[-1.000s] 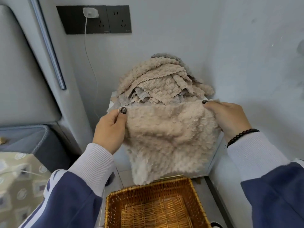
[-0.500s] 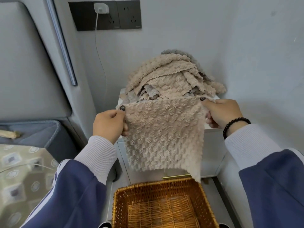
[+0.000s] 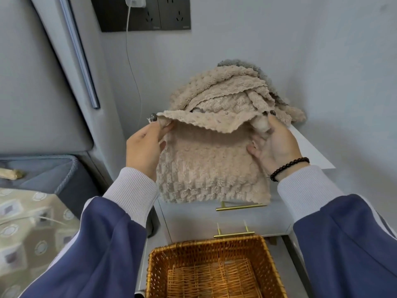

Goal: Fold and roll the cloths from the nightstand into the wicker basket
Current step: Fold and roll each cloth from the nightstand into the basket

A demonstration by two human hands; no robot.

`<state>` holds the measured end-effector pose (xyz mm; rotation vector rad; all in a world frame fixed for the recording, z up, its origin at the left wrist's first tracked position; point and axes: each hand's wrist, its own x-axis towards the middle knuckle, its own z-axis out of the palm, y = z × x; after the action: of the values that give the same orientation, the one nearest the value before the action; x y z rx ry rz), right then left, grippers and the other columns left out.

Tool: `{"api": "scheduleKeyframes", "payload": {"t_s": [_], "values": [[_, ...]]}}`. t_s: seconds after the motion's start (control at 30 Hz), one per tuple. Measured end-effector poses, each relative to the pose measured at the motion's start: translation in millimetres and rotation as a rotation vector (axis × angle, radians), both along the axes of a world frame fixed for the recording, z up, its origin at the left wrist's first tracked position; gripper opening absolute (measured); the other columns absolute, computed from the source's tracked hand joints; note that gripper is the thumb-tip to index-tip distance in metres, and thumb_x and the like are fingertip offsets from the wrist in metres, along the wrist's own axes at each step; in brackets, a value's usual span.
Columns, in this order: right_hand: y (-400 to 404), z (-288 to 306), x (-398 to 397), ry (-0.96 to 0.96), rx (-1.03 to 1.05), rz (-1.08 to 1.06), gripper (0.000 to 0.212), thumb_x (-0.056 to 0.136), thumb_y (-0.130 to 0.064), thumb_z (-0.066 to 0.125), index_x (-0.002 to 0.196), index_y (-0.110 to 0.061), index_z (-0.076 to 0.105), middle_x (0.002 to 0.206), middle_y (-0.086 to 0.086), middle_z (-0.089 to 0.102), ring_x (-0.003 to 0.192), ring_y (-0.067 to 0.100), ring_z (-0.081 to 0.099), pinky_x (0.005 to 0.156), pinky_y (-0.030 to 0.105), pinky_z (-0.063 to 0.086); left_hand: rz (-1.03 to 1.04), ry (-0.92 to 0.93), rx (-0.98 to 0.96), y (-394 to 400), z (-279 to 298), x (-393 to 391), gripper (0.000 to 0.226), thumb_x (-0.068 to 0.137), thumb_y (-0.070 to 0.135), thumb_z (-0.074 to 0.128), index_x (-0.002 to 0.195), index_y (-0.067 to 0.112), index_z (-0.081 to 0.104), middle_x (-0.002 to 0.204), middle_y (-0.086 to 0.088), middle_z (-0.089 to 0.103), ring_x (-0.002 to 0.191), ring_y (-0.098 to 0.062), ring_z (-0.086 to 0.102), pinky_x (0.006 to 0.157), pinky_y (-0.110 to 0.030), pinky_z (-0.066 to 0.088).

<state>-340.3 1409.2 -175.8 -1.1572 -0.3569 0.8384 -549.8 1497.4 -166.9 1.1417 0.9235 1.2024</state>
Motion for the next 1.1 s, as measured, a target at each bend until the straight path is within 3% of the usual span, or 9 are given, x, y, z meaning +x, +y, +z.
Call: {"api": "scheduleKeyframes", "payload": {"t_s": [0.1, 0.2, 0.33, 0.47, 0.57, 0.67, 0.83, 1.0, 1.1], "values": [[2.9, -0.6, -1.4, -0.037, 0.021, -0.033, 0.033, 0.096, -0.036, 0.049, 0.097, -0.01, 0.07, 0.091, -0.001, 0.072, 0.095, 0.017, 0.063, 0.086, 0.035, 0.047, -0.021, -0.052, -0.063, 2.5, 2.4, 0.3, 0.035, 0.1, 0.035, 0.048, 0.086, 0.017, 0.074, 0.097, 0.001, 0.076, 0.097, -0.01, 0.069, 0.095, -0.032, 0.05], [4.2, -3.5, 4.7, -0.047, 0.02, -0.141, 0.014, 0.082, -0.019, 0.07, 0.092, -0.009, 0.072, 0.094, 0.005, 0.072, 0.086, 0.018, 0.067, 0.086, 0.036, 0.054, -0.034, 0.058, -0.074, 7.9, 0.5, -4.2, 0.029, 0.09, 0.034, 0.063, 0.075, 0.016, 0.079, 0.096, -0.004, 0.074, 0.085, -0.019, 0.065, 0.087, -0.034, 0.053], [1.3, -14.9, 25.9, -0.184, -0.192, -0.2, 0.012, 0.065, -0.015, 0.077, 0.074, -0.023, 0.077, 0.089, -0.002, 0.074, 0.089, 0.018, 0.068, 0.088, 0.042, 0.055, -0.067, 0.203, -0.16, 21.6, -9.7, -14.3, 0.013, 0.077, 0.013, 0.077, 0.09, 0.009, 0.077, 0.079, -0.009, 0.075, 0.068, -0.017, 0.069, 0.077, -0.034, 0.058], [-10.6, -13.2, 33.1, -0.193, -0.358, -0.008, 0.017, 0.076, 0.0, 0.069, 0.071, -0.015, 0.063, 0.077, 0.004, 0.062, 0.066, 0.02, 0.059, 0.05, 0.027, 0.053, -0.203, 0.425, -0.307, 28.6, -19.2, -21.4, 0.039, 0.079, 0.005, 0.075, 0.116, 0.007, 0.061, 0.092, -0.013, 0.071, 0.062, -0.016, 0.064, 0.058, -0.033, 0.061], [-18.4, -14.6, 34.7, -0.238, -0.491, 0.145, 0.01, 0.076, -0.003, 0.072, 0.082, -0.006, 0.064, 0.083, 0.01, 0.066, 0.067, 0.022, 0.063, 0.054, 0.028, 0.051, -0.314, 0.53, -0.38, 32.0, -24.2, -21.4, 0.045, 0.081, 0.007, 0.074, 0.121, 0.011, 0.053, 0.11, -0.013, 0.066, 0.069, -0.019, 0.066, 0.057, -0.031, 0.06], [-18.1, -20.3, 36.3, -0.23, -0.546, 0.118, 0.018, 0.071, -0.007, 0.077, 0.085, -0.002, 0.066, 0.084, 0.011, 0.062, 0.073, 0.025, 0.058, 0.066, 0.033, 0.048, -0.278, 0.547, -0.356, 32.7, -26.3, -12.8, 0.039, 0.085, 0.02, 0.071, 0.119, 0.007, 0.057, 0.103, -0.009, 0.06, 0.067, -0.019, 0.056, 0.054, -0.028, 0.052], [-12.3, -33.0, 40.3, -0.043, -0.446, -0.052, 0.027, 0.079, -0.007, 0.074, 0.101, 0.006, 0.064, 0.088, 0.017, 0.068, 0.075, 0.029, 0.066, 0.075, 0.042, 0.056, -0.106, 0.446, -0.315, 38.3, -38.6, 0.2, 0.091, 0.07, 0.038, 0.081, 0.142, 0.002, 0.039, 0.122, -0.013, 0.062, 0.096, -0.03, 0.065, 0.085, -0.041, 0.055], [-18.9, -23.4, 41.4, 0.002, -0.413, 0.172, 0.041, 0.093, 0.006, 0.046, 0.13, -0.012, 0.05, 0.107, 0.019, 0.064, 0.082, 0.031, 0.062, 0.053, 0.032, 0.052, -0.17, 0.413, -0.36, 31.4, -38.3, 11.6, 0.078, 0.086, 0.006, 0.066, 0.151, 0.022, 0.024, 0.117, -0.014, 0.061, 0.081, -0.025, 0.066, 0.074, -0.04, 0.058], [-30.9, -12.8, 37.8, -0.107, -0.392, 0.322, 0.049, 0.091, 0.012, 0.041, 0.127, -0.016, 0.056, 0.11, 0.02, 0.064, 0.057, 0.019, 0.059, 0.049, 0.022, 0.048, -0.287, 0.422, -0.287, 24.6, -32.9, 11.3, 0.051, 0.088, -0.003, 0.054, 0.133, 0.021, 0.055, 0.106, -0.009, 0.065, 0.066, -0.022, 0.056, 0.056, -0.029, 0.049]]}}
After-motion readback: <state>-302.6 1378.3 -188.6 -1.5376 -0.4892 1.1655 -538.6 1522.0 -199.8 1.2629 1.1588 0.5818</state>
